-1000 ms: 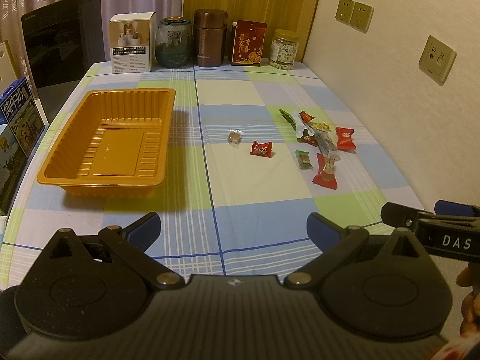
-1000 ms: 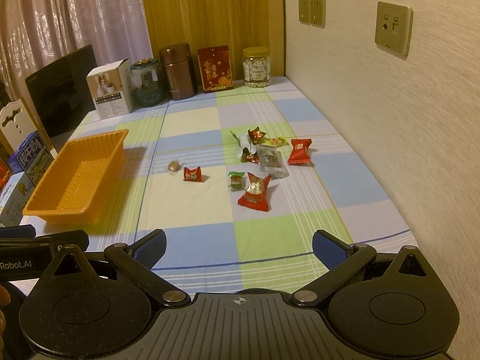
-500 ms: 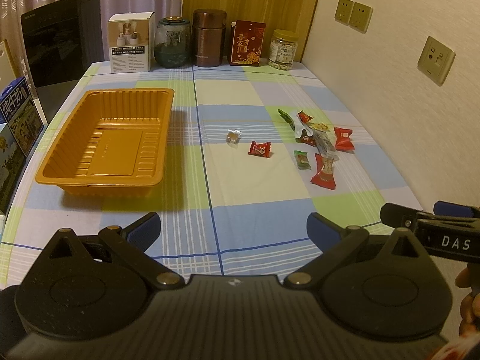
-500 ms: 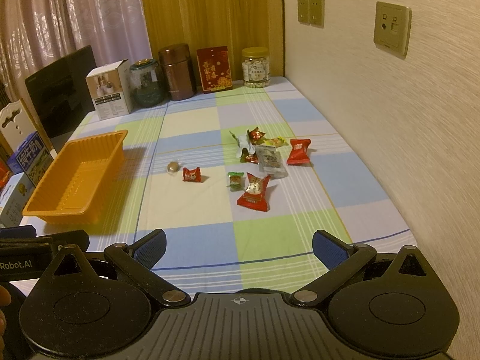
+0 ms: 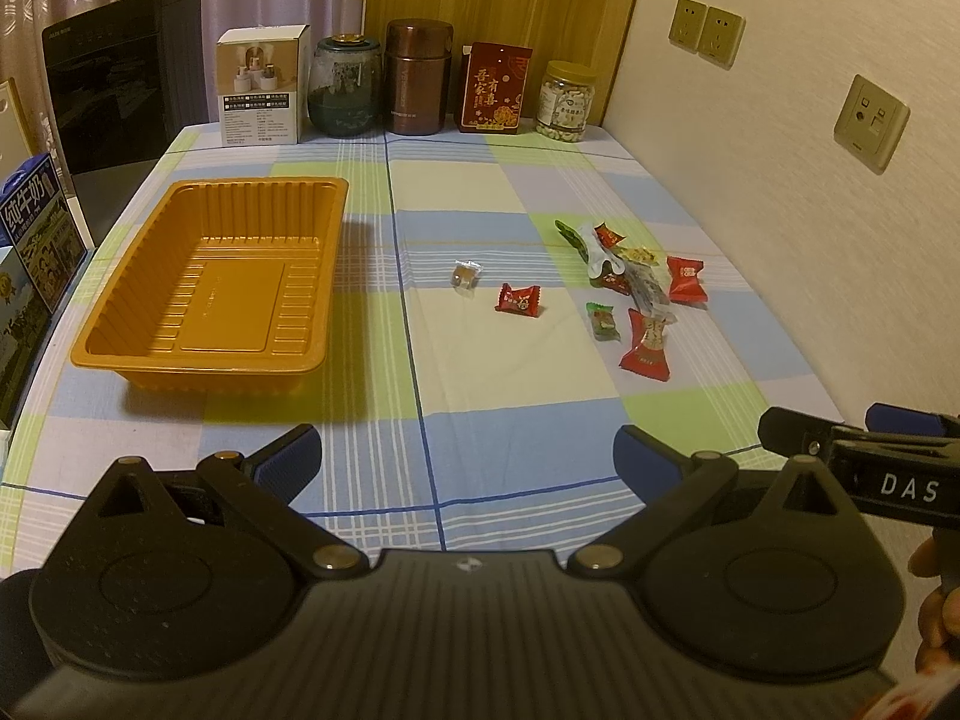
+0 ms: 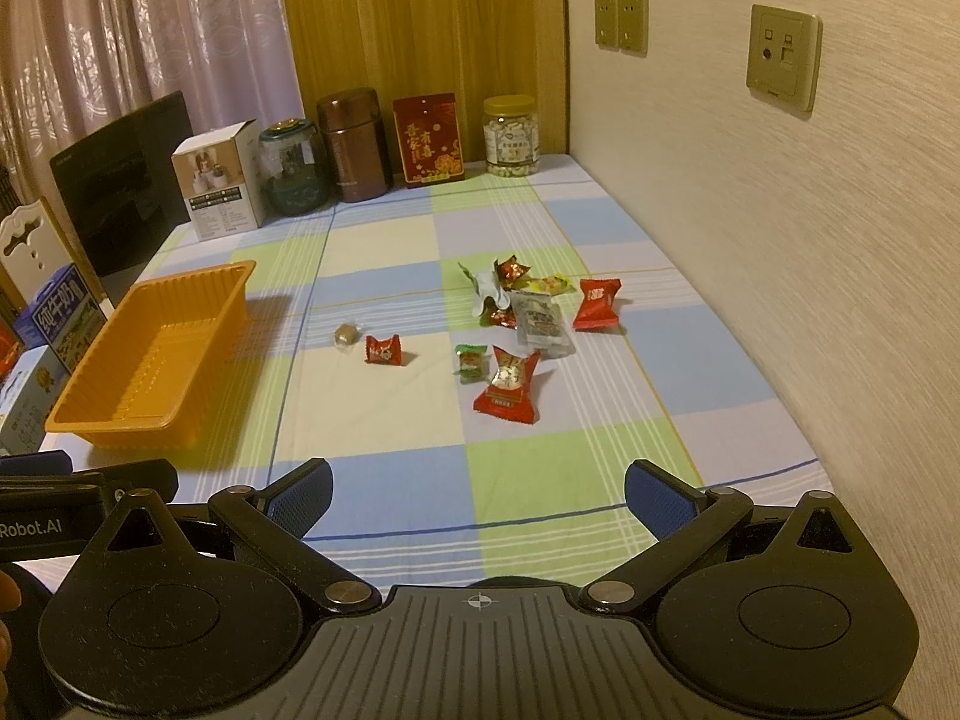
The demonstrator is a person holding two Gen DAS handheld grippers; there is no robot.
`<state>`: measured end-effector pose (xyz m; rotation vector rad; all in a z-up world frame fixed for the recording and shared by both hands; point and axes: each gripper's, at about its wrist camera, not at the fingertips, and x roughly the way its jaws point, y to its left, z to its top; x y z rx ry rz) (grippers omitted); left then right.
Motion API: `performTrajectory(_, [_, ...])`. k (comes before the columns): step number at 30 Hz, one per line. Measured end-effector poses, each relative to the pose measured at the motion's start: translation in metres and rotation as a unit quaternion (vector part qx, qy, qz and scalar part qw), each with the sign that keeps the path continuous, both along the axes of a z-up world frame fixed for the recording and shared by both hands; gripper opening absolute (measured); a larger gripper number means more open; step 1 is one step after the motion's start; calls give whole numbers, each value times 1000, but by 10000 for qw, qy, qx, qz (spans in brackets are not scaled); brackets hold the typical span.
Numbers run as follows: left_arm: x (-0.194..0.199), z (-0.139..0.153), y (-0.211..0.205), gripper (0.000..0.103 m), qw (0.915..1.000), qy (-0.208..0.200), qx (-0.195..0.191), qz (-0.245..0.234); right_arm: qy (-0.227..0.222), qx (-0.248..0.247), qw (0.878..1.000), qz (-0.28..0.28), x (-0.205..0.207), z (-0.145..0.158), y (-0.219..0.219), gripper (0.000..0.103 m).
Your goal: Organize snacks
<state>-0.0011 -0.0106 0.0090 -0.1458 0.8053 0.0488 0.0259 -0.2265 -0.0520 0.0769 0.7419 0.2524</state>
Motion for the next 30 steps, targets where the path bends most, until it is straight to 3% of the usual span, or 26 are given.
performTrajectory(20, [1,-1,1,103,10000,-7,-80,-25,-32,43,10000,-40,2,3,-5,103])
performTrajectory(30, [28,-14,8,103,9997,26,-219,-89,-265,186,9987,-390,19,-2,-23,102])
